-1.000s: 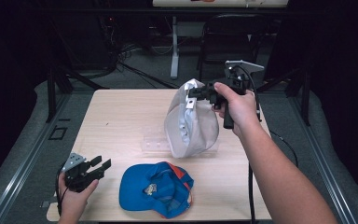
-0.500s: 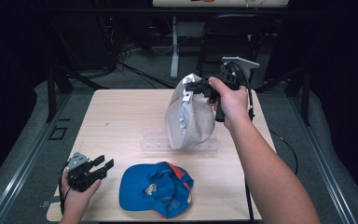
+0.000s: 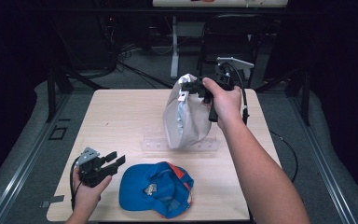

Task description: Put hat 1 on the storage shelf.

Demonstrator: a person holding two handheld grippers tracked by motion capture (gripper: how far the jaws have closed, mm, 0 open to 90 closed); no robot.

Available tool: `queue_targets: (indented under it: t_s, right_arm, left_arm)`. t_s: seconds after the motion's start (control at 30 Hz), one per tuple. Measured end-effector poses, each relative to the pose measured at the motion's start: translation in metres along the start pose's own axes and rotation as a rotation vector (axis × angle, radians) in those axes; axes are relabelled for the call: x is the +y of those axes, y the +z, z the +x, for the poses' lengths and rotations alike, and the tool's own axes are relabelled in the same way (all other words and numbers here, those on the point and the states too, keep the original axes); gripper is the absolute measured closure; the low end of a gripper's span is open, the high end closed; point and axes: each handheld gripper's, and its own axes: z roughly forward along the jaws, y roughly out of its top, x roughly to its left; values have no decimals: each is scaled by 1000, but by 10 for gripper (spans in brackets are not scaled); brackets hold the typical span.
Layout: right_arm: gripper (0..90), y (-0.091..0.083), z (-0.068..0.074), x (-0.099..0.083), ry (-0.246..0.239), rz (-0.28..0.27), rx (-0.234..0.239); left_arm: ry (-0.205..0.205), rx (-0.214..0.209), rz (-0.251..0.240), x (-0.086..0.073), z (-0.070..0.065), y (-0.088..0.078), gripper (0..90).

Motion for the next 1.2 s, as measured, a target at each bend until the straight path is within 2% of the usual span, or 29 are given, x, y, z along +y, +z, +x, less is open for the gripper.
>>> queue_targets:
  t_s: [0.03, 0.07, 0.1, 0.13, 0.23, 0.33, 0.37, 0.47, 0.6, 0.67, 0.8, 0.83, 1.1, 1.13, 1.2]
  right_arm:
    - [813, 0, 0, 0, 0, 0, 0]
    - [812, 0, 0, 0, -3, -2, -3]
    - [812, 0, 0, 0, -3, -2, -3]
    - [813, 0, 0, 0, -4, -2, -5]
    - [812, 0, -1, 0, -5, 4, -5]
    - [812, 0, -1, 1, -11, 11, -5]
    - [812, 0, -1, 1, -11, 11, -5]
    - [812, 0, -2, 1, -17, 11, -5]
    - [812, 0, -1, 1, -12, 7, -6]
    - [812, 0, -1, 0, -17, 14, -7]
    - [812, 0, 0, 0, -16, 14, -5]
    - [812, 0, -1, 0, -18, 19, -4]
    - [812, 0, -2, 1, -15, 19, 0]
    - [812, 0, -2, 1, -15, 19, 1]
    - [812, 0, -2, 1, -13, 16, 4]
  left_arm:
    - [0, 0, 0, 0, 0, 0, 546]
    - [24, -1, 9, 5, -9, 6, 545]
    - [24, -1, 9, 5, -9, 6, 546]
    - [42, -7, 13, 9, -15, 10, 546]
    - [76, -45, 27, 18, -27, 18, 561]
    - [111, -81, 17, 29, -44, 29, 564]
    - [111, -81, 17, 29, -44, 29, 564]
    - [132, -91, 13, 37, -57, 41, 563]
    - [144, -101, 19, 41, -65, 48, 564]
    - [158, -116, 44, 43, -70, 53, 564]
    - [188, -130, 57, 45, -80, 59, 547]
    - [198, -145, 41, 46, -85, 62, 536]
    - [238, -149, 50, 48, -99, 72, 484]
    - [247, -148, 40, 48, -101, 74, 484]
    - [264, -149, 55, 47, -106, 78, 471]
